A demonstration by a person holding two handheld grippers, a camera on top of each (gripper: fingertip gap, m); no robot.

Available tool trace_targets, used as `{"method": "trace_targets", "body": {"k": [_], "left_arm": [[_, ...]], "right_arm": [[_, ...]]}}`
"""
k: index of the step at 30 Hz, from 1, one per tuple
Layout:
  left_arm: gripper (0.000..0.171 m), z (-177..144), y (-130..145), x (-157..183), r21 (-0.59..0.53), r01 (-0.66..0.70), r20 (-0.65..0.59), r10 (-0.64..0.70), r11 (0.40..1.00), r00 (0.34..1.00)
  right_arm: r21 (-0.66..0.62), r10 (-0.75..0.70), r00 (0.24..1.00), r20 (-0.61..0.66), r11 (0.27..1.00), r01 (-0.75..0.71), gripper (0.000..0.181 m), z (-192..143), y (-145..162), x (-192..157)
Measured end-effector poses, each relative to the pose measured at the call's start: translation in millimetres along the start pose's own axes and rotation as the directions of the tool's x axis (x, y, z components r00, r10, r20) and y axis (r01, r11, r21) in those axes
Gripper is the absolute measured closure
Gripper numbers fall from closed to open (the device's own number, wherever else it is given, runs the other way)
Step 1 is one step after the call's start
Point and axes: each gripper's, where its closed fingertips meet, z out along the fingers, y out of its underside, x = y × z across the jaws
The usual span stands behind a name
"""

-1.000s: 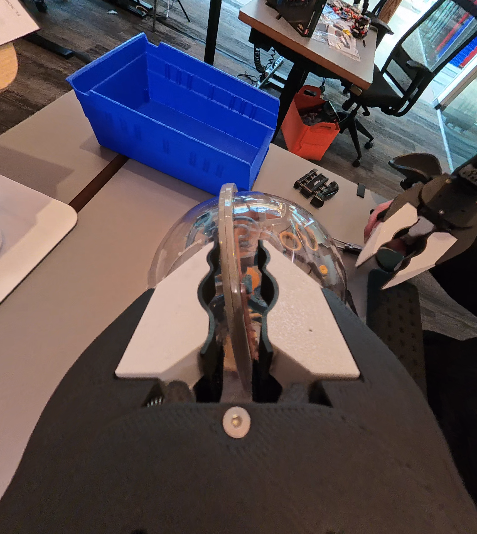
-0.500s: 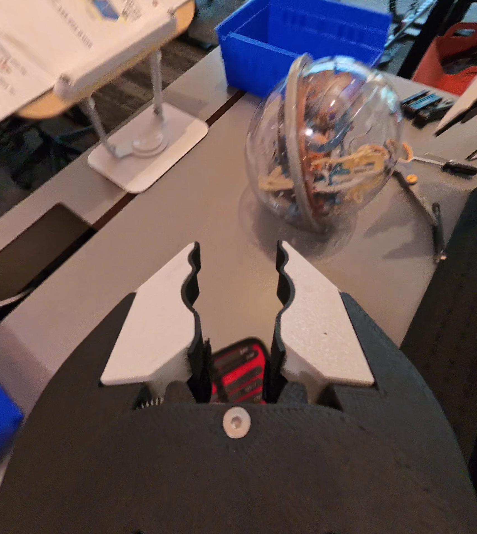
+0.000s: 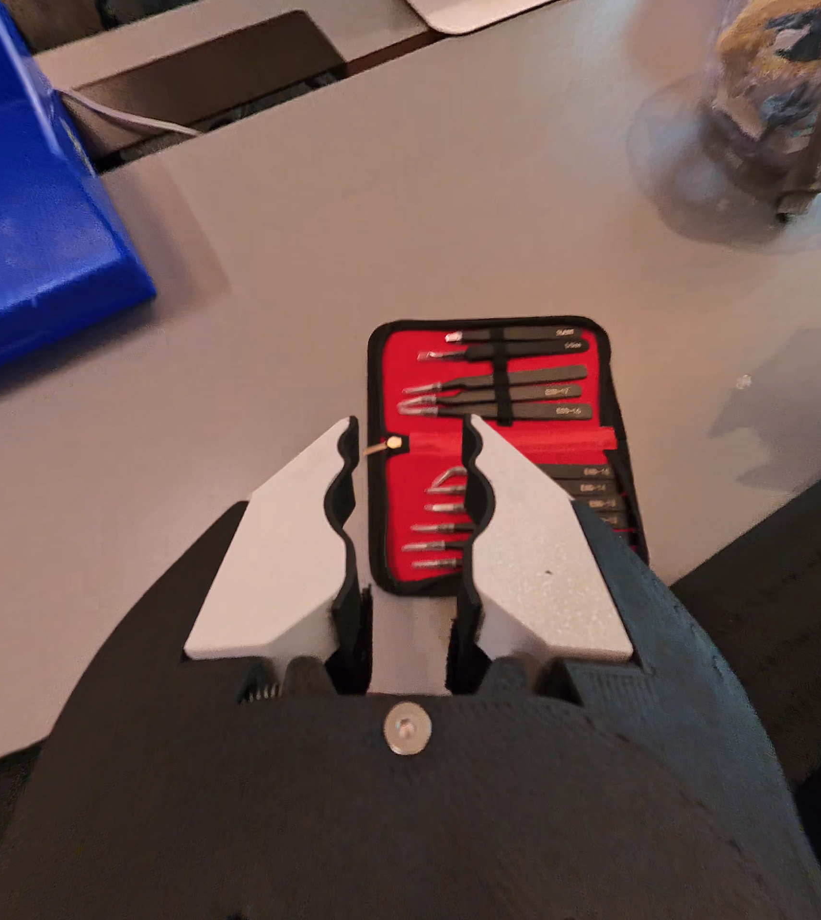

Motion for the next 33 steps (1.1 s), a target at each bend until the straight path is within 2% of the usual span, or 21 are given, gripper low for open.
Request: {"method": "trace_targets", "body": {"k": [3, 6, 16, 24, 29, 33], "left_arm": [[0.133, 1.9, 22.2, -8.6, 0.015, 0.059, -0.008, -0.059, 0.998, 0.998], [0.134, 7.1, 30.7, -14.3, 0.040, 0.087, -0.029, -0.086, 0.995, 0.996], [0.134, 59.1, 35.8, -14.0, -0.058, -0.016, -0.137, 0.008, 0.998, 0.991], [0.132, 83.8, 51.1, -7.5, -0.116, -0.028, -0.257, -0.003, 0.993, 0.966], [0.135, 86.7, 52.8, -7.6, -0.120, -0.032, -0.249, 0.001, 0.992, 0.968], [0.132, 86.3, 53.4, -6.5, -0.111, -0.041, -0.240, 0.013, 0.993, 0.971]], "right_arm": [[-0.022, 0.016, 1.000, -0.002, 1.000, -0.016, 0.157, 32.5, -5.1, 1.6], [-0.058, -0.003, 0.999, -0.042, 0.998, 0.000, 0.158, 59.1, -6.3, 12.5], [-0.110, 0.047, 0.997, -0.066, 0.992, -0.054, 0.162, 131.2, -1.6, 53.0], [-0.147, 0.011, 0.985, -0.173, 0.988, -0.037, 0.162, 144.9, 17.1, 80.6], [-0.149, 0.033, 0.986, -0.162, 0.987, -0.057, 0.162, 147.2, 23.2, 87.8], [-0.162, -0.010, 0.976, -0.219, 0.986, -0.026, 0.164, 145.6, 25.2, 98.8]]}}
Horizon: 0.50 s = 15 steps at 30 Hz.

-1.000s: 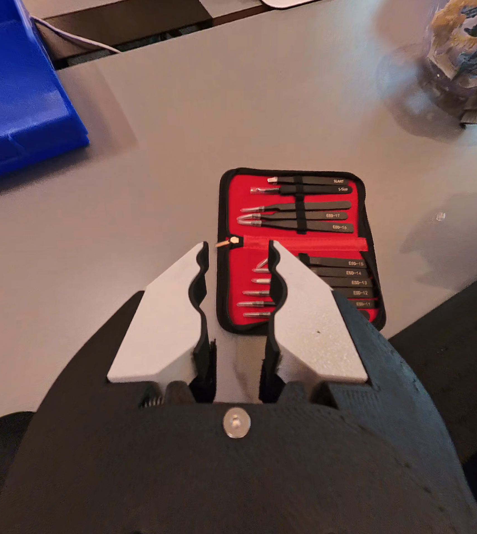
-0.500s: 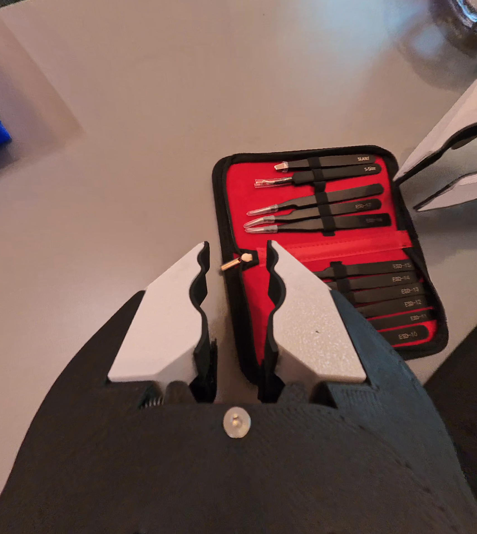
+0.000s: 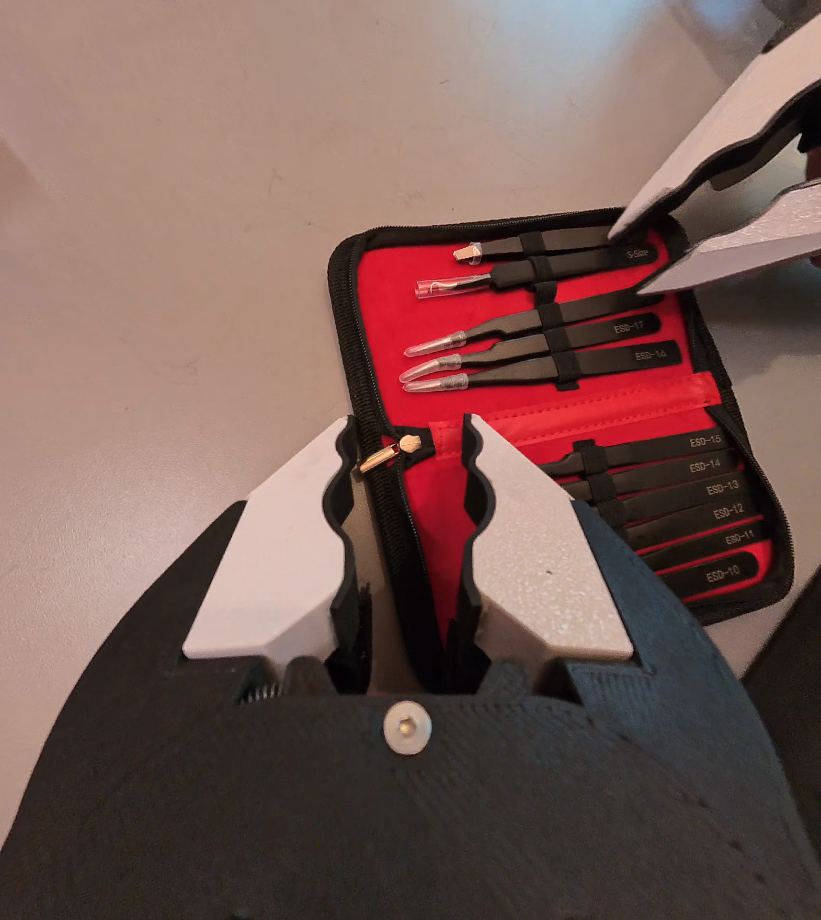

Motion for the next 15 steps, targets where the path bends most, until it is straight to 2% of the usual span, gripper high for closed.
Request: {"method": "trace_targets", "body": {"k": [7, 8, 15], "left_arm": [[0.133, -0.4, 0.1, -0.1, 0.005, -0.004, -0.002, 0.004, 1.000, 1.000], [0.133, -0.5, 0.3, -0.2, 0.006, -0.005, -0.001, 0.005, 1.000, 1.000], [0.137, -3.5, 4.2, 5.5, -0.020, -0.022, -0.027, 0.021, 1.000, 0.999]], "right_arm": [[-0.019, 0.006, 0.998, -0.069, 1.000, -0.007, 0.172, 4.3, 2.8, 17.5], [-0.021, 0.002, 0.997, -0.078, 1.000, -0.004, 0.169, 4.9, 1.8, 20.5], [-0.045, -0.025, 1.000, 0.000, 0.999, 0.025, 0.173, 9.2, -3.0, 10.5]]}}
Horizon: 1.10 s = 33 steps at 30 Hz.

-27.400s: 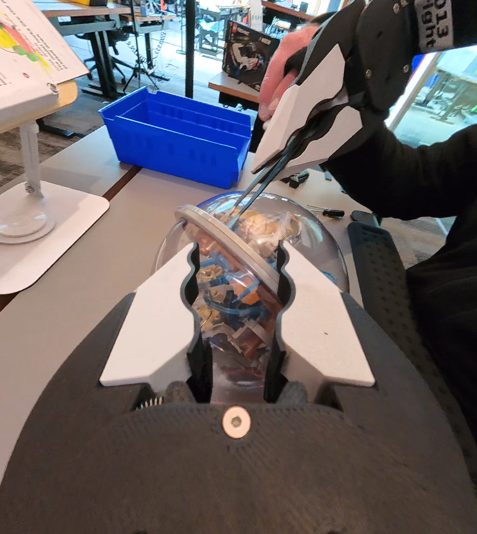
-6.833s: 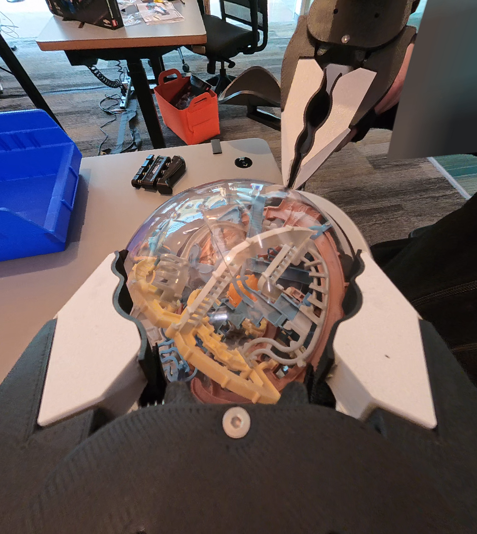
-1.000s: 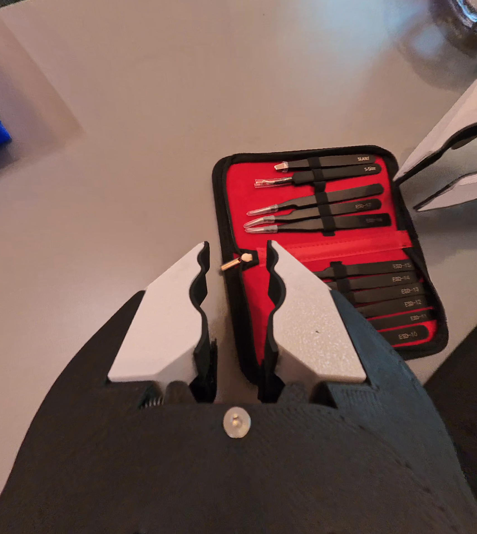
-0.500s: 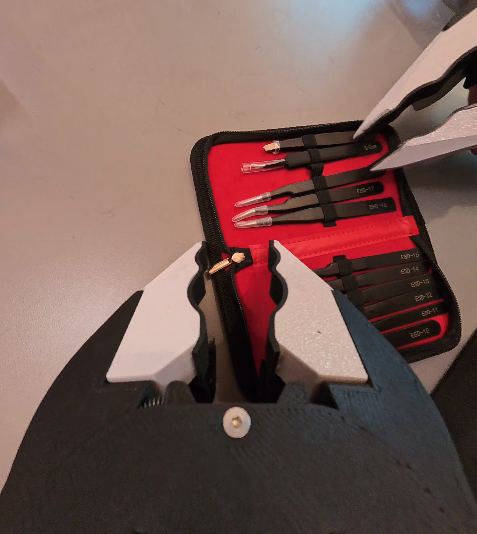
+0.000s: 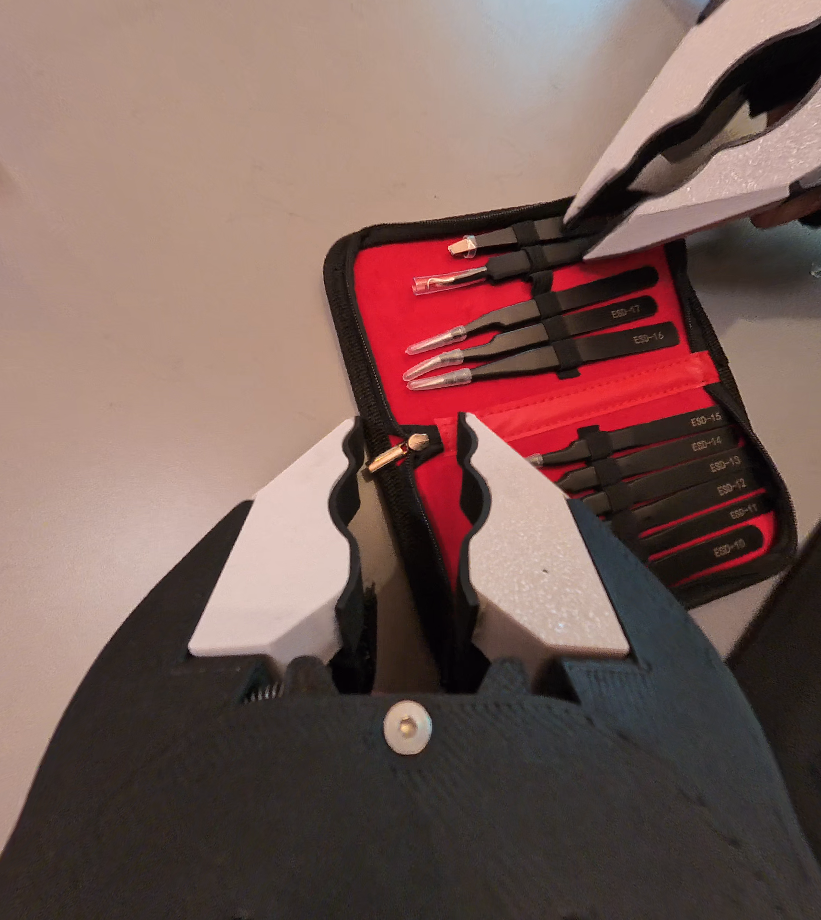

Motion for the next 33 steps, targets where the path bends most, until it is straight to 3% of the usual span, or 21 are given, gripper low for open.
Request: {"method": "trace_targets", "body": {"k": [12, 14, 21, 28, 33], "left_arm": [[0.147, -3.7, 8.7, 32.8, -0.037, -0.024, -0.185, 0.017, 0.999, 0.983], [0.147, -2.6, 7.7, 32.3, -0.027, -0.028, -0.178, 0.023, 0.999, 0.984], [0.153, -12.3, -12.5, 22.4, 0.084, -0.029, -0.137, 0.040, 0.996, 0.990], [0.154, -4.3, -12.1, 20.5, 0.076, -0.074, -0.103, 0.081, 0.994, 0.991], [0.155, -1.5, -26.7, 27.6, 0.133, -0.131, -0.097, 0.144, 0.982, 0.985]], "right_arm": [[-0.057, -0.079, 0.996, 0.032, 0.995, 0.081, 0.181, -10.9, 18.2, -11.2], [-0.012, -0.089, 0.996, 0.022, 0.996, 0.089, 0.181, -15.3, 12.1, -10.5], [-0.037, -0.074, 0.997, 0.031, 0.996, 0.076, 0.177, -14.9, 17.7, -3.1], [-0.053, -0.137, 0.991, -0.007, 0.989, 0.136, 0.175, -14.1, 19.4, -1.8], [-0.037, -0.163, 0.987, -0.017, 0.986, 0.162, 0.175, -13.6, 20.1, -1.6]]}}
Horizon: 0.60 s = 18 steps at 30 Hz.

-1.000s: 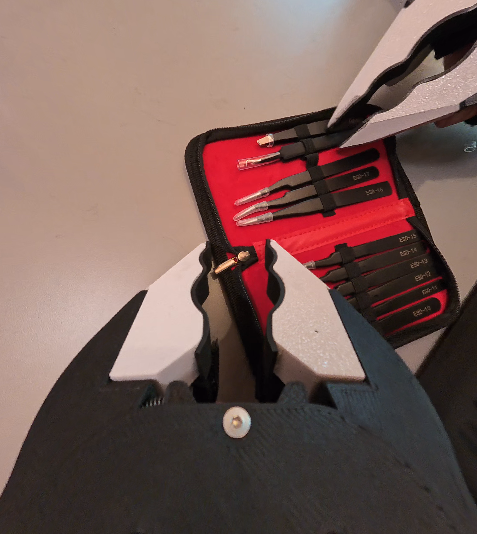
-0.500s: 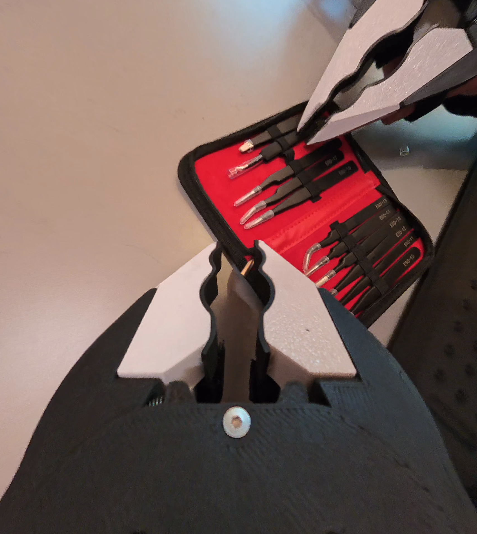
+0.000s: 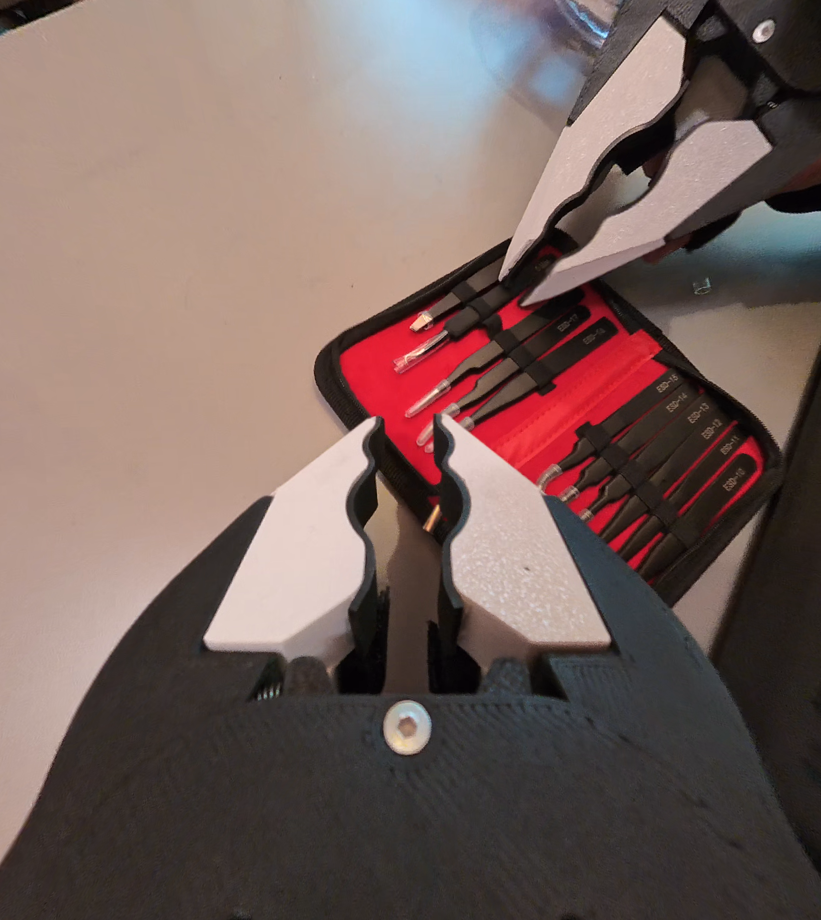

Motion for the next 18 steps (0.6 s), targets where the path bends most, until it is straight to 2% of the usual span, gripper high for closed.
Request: {"method": "trace_targets", "body": {"k": [6, 9, 18], "left_arm": [[0.158, 17.1, 3.5, 4.3, -0.065, -0.072, -0.005, 0.071, 0.995, 0.997], [0.157, 23.1, 1.4, 4.8, -0.075, -0.096, -0.002, 0.096, 0.993, 0.995], [0.157, 35.7, -7.8, -1.5, -0.110, -0.159, -0.009, 0.159, 0.981, 0.987]], "right_arm": [[0.007, -0.024, 1.000, 0.019, 1.000, 0.024, 0.170, -1.5, 0.4, -3.1], [0.000, -0.046, 0.998, 0.041, 0.999, 0.046, 0.181, -1.3, 2.3, -10.8], [0.017, -0.001, 0.998, 0.056, 1.000, 0.000, 0.181, -4.7, 3.6, -9.4]]}}
